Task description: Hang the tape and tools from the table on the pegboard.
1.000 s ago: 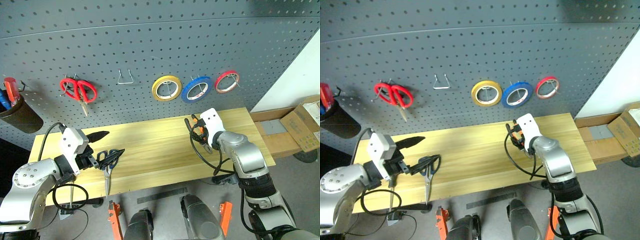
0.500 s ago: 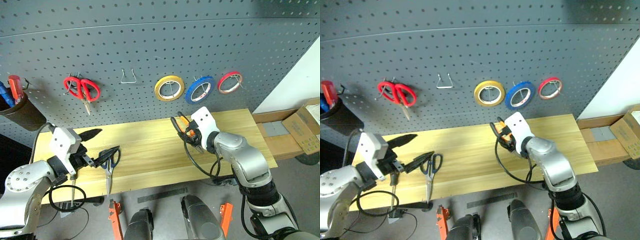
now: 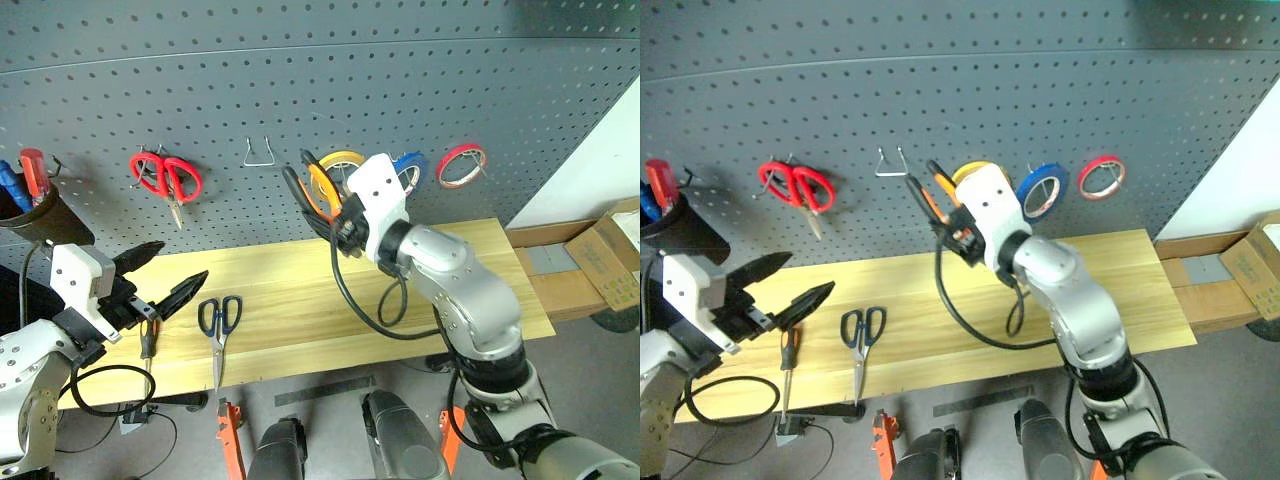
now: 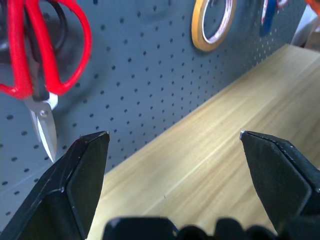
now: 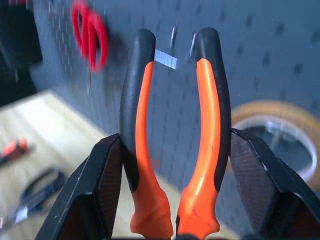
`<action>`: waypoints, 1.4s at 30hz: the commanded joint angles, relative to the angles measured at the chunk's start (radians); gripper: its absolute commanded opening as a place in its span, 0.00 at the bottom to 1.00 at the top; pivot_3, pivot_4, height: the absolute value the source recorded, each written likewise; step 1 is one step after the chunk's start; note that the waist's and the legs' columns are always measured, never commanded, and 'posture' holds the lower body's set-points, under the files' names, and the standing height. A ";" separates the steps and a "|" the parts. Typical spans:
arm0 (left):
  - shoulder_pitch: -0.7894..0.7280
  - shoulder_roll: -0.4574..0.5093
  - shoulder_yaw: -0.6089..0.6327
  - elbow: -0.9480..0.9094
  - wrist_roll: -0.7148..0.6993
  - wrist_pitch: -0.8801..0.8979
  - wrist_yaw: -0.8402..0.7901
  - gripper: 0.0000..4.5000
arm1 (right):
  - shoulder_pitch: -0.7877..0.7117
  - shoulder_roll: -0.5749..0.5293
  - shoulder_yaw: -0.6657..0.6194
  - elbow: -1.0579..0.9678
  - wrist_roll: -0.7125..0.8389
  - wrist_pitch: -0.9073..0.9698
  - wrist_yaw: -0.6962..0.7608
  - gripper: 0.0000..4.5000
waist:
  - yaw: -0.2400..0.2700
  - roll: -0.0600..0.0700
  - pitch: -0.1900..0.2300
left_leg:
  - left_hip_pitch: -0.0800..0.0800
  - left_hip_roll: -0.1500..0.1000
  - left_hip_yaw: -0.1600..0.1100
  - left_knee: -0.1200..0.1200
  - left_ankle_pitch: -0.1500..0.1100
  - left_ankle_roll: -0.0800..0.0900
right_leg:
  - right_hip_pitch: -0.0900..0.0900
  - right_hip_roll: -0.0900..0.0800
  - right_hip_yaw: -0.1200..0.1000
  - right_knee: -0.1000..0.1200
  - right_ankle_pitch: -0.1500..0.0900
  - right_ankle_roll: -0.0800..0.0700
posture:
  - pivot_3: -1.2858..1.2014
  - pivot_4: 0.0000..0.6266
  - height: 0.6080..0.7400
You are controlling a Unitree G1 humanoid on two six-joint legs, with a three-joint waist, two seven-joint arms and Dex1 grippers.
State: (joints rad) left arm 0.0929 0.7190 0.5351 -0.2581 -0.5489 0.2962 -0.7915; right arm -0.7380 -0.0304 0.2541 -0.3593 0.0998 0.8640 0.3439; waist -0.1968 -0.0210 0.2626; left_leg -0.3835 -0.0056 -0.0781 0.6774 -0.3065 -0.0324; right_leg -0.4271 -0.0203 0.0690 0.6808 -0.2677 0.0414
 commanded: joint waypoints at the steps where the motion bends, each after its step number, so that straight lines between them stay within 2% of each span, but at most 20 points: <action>1: -0.038 0.005 0.057 0.006 -0.018 -0.020 0.030 1.00 | -0.112 0.079 -0.030 0.087 0.008 -0.107 -0.044 0.59 | -0.001 0.000 0.000 | 0.000 0.000 0.000 0.000 0.000 0.000 | 0.000 0.000 0.000 0.000 0.000 -0.001 | 0.43 0.35 1.00; 8: -0.085 0.002 0.067 0.005 -0.032 -0.001 0.060 1.00 | -0.309 0.212 -0.049 0.366 -0.003 -0.319 -0.097 0.59 | -0.005 -0.001 -0.001 | -0.005 0.000 0.001 0.000 0.000 0.000 | -0.006 0.000 -0.002 0.001 0.000 -0.001 | 0.44 0.37 1.00; 12: -0.082 -0.005 0.067 -0.022 -0.069 0.029 0.069 1.00 | -0.408 0.259 -0.059 0.504 -0.003 -0.452 -0.132 0.59 | -0.007 -0.002 -0.001 | -0.015 0.000 0.001 0.001 0.003 -0.005 | -0.016 -0.001 -0.003 0.001 0.001 -0.001 | 0.44 0.37 1.00; 19: -0.077 -0.010 0.025 -0.059 -0.077 0.051 0.070 1.00 | -0.574 0.297 -0.090 0.796 0.001 -0.705 -0.195 0.59 | -0.023 -0.002 -0.001 | -0.017 0.000 0.003 0.001 0.004 -0.006 | -0.018 -0.001 -0.004 0.002 0.001 -0.001 | 0.45 0.37 1.00; 24: -0.081 -0.013 0.011 -0.073 -0.084 0.059 0.075 1.00 | -0.677 0.320 -0.122 0.934 0.033 -0.800 -0.228 0.59 | -0.022 -0.002 -0.001 | -0.016 0.000 0.002 0.002 0.005 -0.007 | -0.018 -0.001 -0.004 0.005 0.002 -0.002 | 0.45 0.39 1.00; 27: -0.079 -0.019 0.005 -0.086 -0.088 0.068 0.080 1.00 | -0.678 0.355 -0.116 1.063 0.028 -0.938 -0.244 0.59 | -0.013 -0.002 -0.001 | -0.015 0.000 0.000 0.002 0.005 -0.005 | -0.018 -0.001 -0.003 0.009 0.004 -0.005 | 0.46 0.40 1.00; 31: -0.081 -0.018 0.002 -0.091 -0.092 0.074 0.085 1.00 | -0.684 0.374 -0.102 1.158 0.025 -1.030 -0.246 0.59 | 0.003 -0.002 -0.001 | -0.012 0.000 -0.001 0.002 0.010 -0.003 | -0.017 0.000 -0.004 0.015 0.007 -0.008 | 0.46 0.41 1.00; 35: -0.089 -0.023 -0.009 -0.101 -0.096 0.079 0.095 1.00 | -0.659 0.378 -0.047 1.170 -0.031 -1.113 -0.263 0.59 | 0.005 -0.002 -0.001 | -0.012 0.000 -0.002 0.002 0.013 0.000 | -0.017 0.001 -0.005 0.016 0.009 -0.009 | 0.46 0.42 1.00; 42: -0.085 -0.038 -0.001 -0.116 -0.104 0.084 0.112 1.00 | -0.657 0.389 0.002 1.125 -0.063 -1.144 -0.252 0.59 | 0.004 -0.002 -0.001 | -0.013 0.001 -0.001 0.001 0.013 -0.001 | -0.019 0.001 -0.006 0.015 0.009 -0.009 | 0.46 0.42 1.00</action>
State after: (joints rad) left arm 0.0063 0.6846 0.5125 -0.3378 -0.6333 0.3855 -0.6869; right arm -1.3360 0.1791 0.2430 0.8483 0.0465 -0.2336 0.0868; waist -0.1929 -0.0227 0.2621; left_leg -0.3969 -0.0048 -0.0790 0.6782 -0.2931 -0.0329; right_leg -0.4461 -0.0196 0.0635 0.6950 -0.2588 0.0328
